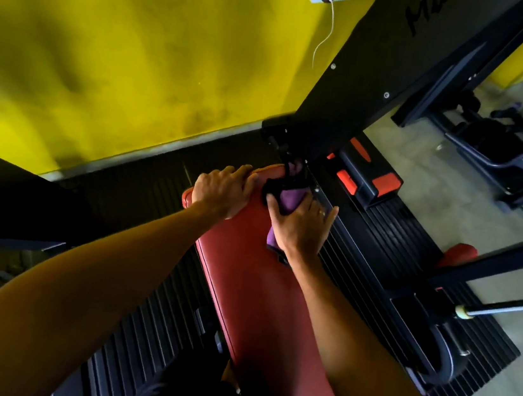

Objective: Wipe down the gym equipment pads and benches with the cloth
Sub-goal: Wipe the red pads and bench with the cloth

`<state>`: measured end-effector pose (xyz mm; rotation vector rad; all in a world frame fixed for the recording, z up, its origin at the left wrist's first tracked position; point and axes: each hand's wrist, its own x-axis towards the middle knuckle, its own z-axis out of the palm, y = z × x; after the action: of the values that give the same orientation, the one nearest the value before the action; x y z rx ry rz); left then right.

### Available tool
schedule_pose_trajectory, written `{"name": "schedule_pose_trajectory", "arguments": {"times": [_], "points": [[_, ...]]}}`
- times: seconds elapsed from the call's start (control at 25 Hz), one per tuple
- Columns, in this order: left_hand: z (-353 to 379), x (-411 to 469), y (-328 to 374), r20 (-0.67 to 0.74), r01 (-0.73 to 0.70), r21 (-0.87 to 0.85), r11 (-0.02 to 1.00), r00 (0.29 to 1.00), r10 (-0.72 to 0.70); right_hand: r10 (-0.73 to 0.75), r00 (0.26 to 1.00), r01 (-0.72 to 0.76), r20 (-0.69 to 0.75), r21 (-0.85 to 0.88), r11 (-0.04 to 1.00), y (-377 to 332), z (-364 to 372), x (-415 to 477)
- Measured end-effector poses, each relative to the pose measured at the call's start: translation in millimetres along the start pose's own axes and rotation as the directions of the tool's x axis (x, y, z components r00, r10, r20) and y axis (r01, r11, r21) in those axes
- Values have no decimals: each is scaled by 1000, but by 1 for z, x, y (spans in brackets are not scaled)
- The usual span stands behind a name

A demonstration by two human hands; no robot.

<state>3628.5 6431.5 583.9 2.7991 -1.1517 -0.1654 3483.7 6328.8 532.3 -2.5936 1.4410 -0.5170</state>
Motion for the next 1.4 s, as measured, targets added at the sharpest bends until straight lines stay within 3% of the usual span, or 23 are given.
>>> {"name": "schedule_pose_trajectory", "arguments": {"times": [0.16, 0.32, 0.6, 0.76, 0.84, 1.04, 1.2, 1.24, 1.32, 1.4], "points": [[1, 2, 2, -15, -7, -2, 1000, 1000, 7, 106, 993, -106, 45, 8, 994, 23, 2, -41], [0, 1, 1, 9, 4, -13, 1000, 1000, -4, 203, 968, -225, 146, 153, 962, -23, -1, -11], [-2, -4, -5, 53, -60, -21, 998, 997, 61, 225, 974, -224, 13, 178, 958, -16, 10, -47], [-4, -4, -5, 69, -85, -11, 996, 994, 85, 482, 873, -486, 78, 228, 844, -11, 14, -77], [-3, -3, -6, 61, -93, -6, 996, 994, 93, 510, 848, -531, 147, 258, 807, -30, 7, -59], [3, 0, -11, 84, -127, 6, 992, 988, 126, 338, 938, -346, 78, 276, 897, -82, 7, -56], [2, 0, -14, 83, -156, -16, 988, 984, 157, 69, 998, -67, -2, 208, 976, -52, 18, -126], [0, -1, -13, 85, -157, -15, 987, 984, 158, 74, 997, -72, 0, 184, 980, -35, 21, -135], [0, 0, -13, 82, -168, -17, 986, 982, 169, 270, 961, -276, 61, 184, 943, -14, 22, -130], [0, 0, -12, 87, -178, -16, 984, 980, 178, 492, 860, -510, 137, 239, 826, -18, 16, -99]]}}
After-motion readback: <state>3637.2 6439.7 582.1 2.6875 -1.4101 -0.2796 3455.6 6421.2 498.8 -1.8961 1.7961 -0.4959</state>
